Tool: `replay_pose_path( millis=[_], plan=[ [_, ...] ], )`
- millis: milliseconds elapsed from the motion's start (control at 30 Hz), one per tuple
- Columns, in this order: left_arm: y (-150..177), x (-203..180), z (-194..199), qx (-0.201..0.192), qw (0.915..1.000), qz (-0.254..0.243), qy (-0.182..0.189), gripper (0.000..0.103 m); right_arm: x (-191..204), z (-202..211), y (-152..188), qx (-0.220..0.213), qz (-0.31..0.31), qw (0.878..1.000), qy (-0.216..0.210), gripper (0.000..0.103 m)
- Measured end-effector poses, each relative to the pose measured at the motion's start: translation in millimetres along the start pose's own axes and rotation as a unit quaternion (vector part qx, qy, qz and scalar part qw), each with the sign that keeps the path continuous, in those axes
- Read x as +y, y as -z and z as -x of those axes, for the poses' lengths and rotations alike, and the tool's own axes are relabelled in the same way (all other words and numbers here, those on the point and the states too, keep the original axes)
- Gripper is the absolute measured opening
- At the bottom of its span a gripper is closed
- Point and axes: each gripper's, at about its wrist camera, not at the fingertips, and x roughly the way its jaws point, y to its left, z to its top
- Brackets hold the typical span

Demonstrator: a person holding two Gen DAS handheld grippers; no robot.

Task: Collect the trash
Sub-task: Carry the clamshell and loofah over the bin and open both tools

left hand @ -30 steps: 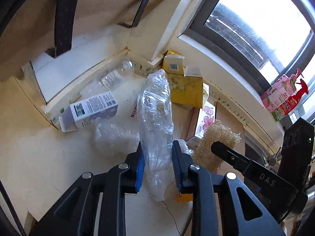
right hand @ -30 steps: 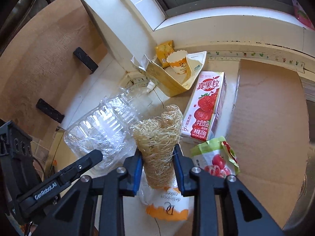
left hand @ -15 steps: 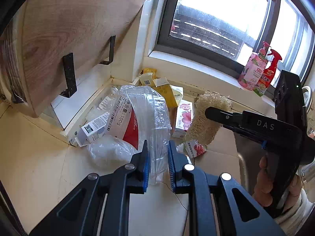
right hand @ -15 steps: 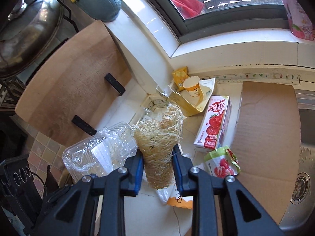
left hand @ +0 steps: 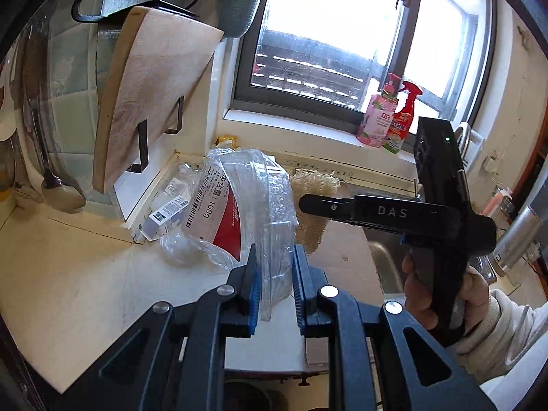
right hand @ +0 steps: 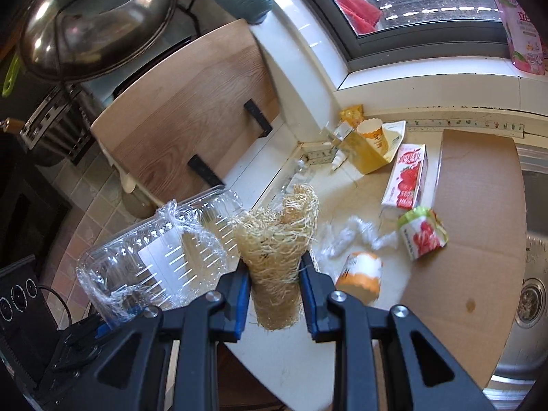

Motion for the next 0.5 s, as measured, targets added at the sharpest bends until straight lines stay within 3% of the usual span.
replay_pose_path(
  millis=[267, 500],
  plan=[
    [55, 7, 53, 0.01, 0.9996, -0.005, 0.027, 0.014, 46, 11, 72, 0.026, 0.006, 1.0, 0.004, 0.026],
    [117, 9, 77, 0.044, 0.9981, 0.006, 0.042, 0.014, 67, 21, 147, 0.045, 0.017, 0.999, 0.017, 0.026]
  ],
)
